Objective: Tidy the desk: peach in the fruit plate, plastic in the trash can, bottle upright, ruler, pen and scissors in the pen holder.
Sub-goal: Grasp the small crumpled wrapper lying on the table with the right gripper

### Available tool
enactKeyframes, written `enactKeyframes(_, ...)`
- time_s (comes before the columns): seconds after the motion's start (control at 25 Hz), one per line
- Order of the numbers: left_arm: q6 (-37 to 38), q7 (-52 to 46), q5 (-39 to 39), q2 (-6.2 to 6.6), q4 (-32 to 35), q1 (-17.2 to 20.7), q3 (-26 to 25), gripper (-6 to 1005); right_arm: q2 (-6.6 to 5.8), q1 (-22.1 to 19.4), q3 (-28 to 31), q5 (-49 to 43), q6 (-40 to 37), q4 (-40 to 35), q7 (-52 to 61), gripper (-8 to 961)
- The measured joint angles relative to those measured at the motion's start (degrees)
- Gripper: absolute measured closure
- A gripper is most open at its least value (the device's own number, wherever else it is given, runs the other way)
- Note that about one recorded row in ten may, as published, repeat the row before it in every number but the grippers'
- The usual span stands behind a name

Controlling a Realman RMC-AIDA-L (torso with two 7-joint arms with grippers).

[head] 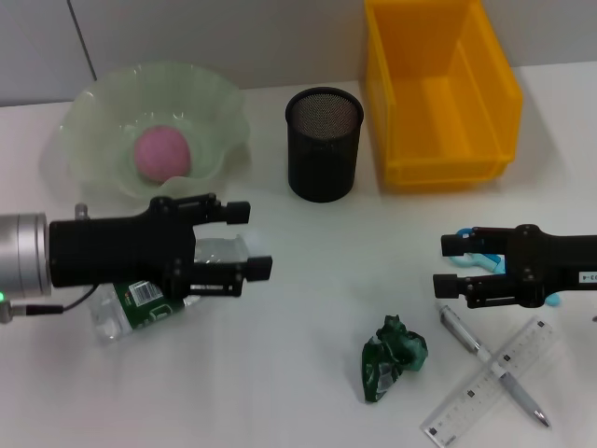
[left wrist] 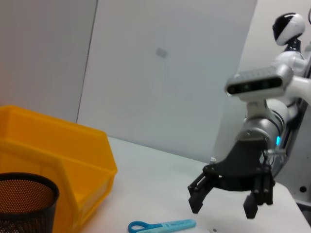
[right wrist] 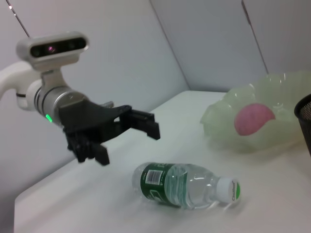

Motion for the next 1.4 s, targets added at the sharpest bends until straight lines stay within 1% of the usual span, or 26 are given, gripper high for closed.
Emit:
enactKeyframes(0.16,-0.4,2.12,0.3,-0.37,-0.18,1.12,-0.02,165,-0.15,0.86,-0.01,-0.32,-0.02,-0.64,1.85,127)
enactKeyframes(0.24,-1.92,3.7,2.18,-0.59,-0.67,2.04,-0.22,165,-0.34,2.19,-0.07,-1.11,-0.63,-2.97,6.38,127)
enactKeyframes(0.28,-2.38,4.09,2.66,-0.69,-0.68,2.28,-0.32,165,-0.29,3.47,-0.17,-2.37,-1.62,-6.3,10.92,127)
enactKeyframes(0.32,-2.38,4.09,2.66,-0.69,-0.68,2.28,-0.32,165,-0.29,3.47,-0.17,-2.37,-1.62,-6.3,10.92,127)
enactKeyframes(0.36,-2.8,4.71,2.98,-0.82,-0.69,2.58,-0.34,165,-0.2,4.27,-0.22,-3.49,-2.34,-8.09,13.74,127)
enactKeyframes(0.44,-2.91,5.18,3.04,-0.85,-0.71,2.79,-0.16,165,-0.09,6.66,-0.5,-6.66,-4.35,-12.19,19.97,127)
enactKeyframes(0.48,-2.97,5.36,3.07,-0.85,-0.71,2.91,0.01,165,-0.15,9.84,-1.16,-10.56,-7.02,-15.18,24.97,127)
enactKeyframes(0.52,-2.97,5.36,3.07,-0.85,-0.71,2.91,0.01,165,-0.15,9.84,-1.16,-10.56,-7.02,-15.18,24.97,127)
enactKeyframes(0.56,-2.96,5.42,3.08,-0.85,-0.71,2.98,0.06,165,-0.36,13.2,-2.04,-14.29,-9.79,-16.64,27.63,127)
enactKeyframes(0.68,-2.94,5.46,3.13,-0.84,-0.71,3.03,0.08,165,-0.21,17.6,-3.98,-19.76,-12.52,-17.45,29.33,127)
enactKeyframes(0.72,-2.94,5.46,3.14,-0.84,-0.71,3.04,0.08,165,0.43,20.03,-6.07,-23.14,-12.84,-17.6,29.59,126)
enactKeyframes(0.76,-2.94,5.46,3.14,-0.84,-0.71,3.04,0.08,165,0.43,20.03,-6.07,-23.14,-12.84,-17.6,29.59,126)
enactKeyframes(0.8,-2.94,5.46,3.18,-0.89,-0.7,3.05,0.09,165,0.85,21.05,-7.24,-24.62,-12.82,-17.63,29.59,126)
enactKeyframes(0.84,-2.94,5.46,3.18,-0.89,-0.7,3.05,0.09,165,0.85,21.05,-7.24,-24.62,-12.82,-17.63,29.59,126)
enactKeyframes(0.88,-2.94,5.46,3.18,-0.89,-0.7,3.05,0.09,165,1.81,22.48,-9.61,-26.43,-12.39,-17.86,29.36,126)
enactKeyframes(0.92,-2.94,5.46,3.39,-1.1,-0.66,3.03,0.09,165,1.81,22.48,-9.61,-26.43,-12.39,-17.86,29.36,126)
enactKeyframes(0.96,-2.95,5.46,3.53,-1.15,-0.66,2.92,0.09,165,3.02,23.41,-12.02,-27.81,-11.53,-18.45,28.55,126)
enactKeyframes(1.0,-2.96,5.46,3.56,-1.17,-0.67,2.88,0.09,165,3.02,23.41,-12.02,-27.81,-11.53,-18.45,28.55,126)
enactKeyframes(1.04,-2.96,5.46,3.56,-1.17,-0.67,2.88,0.09,165,3.54,23.67,-13.03,-28.4,-11.06,-18.75,28.19,126)
enactKeyframes(1.08,-2.96,5.46,3.56,-1.17,-0.67,2.88,0.09,165,4.53,23.87,-15.03,-29.77,-9.58,-19.39,27.46,126)
enactKeyframes(1.12,-2.96,5.46,3.56,-1.17,-0.67,2.88,0.09,165,4.53,23.87,-15.03,-29.77,-9.58,-19.39,27.46,126)
enactKeyframes(1.16,-2.99,5.46,3.6,-1.2,-0.68,2.84,0.09,165,5.42,23.95,-16.63,-31.05,-8.0,-19.73,26.68,126)
enactKeyframes(1.2,-2.99,5.46,3.6,-1.2,-0.68,2.84,0.09,165,5.42,23.95,-16.63,-31.05,-8.0,-19.73,26.68,126)
enactKeyframes(1.32,-3.31,5.46,3.73,-1.27,-0.71,2.81,0.39,165,6.64,23.9,-18.66,-31.79,-6.1,-20.01,25.11,126)
enactKeyframes(1.36,-3.4,5.46,3.74,-1.27,-0.71,2.81,0.46,165,7.22,23.79,-20.23,-32.54,-4.86,-20.16,24.68,126)
enactKeyframes(1.4,-3.58,5.46,3.77,-1.28,-0.71,2.81,0.59,165,7.22,23.79,-20.23,-32.54,-4.86,-20.16,24.68,126)
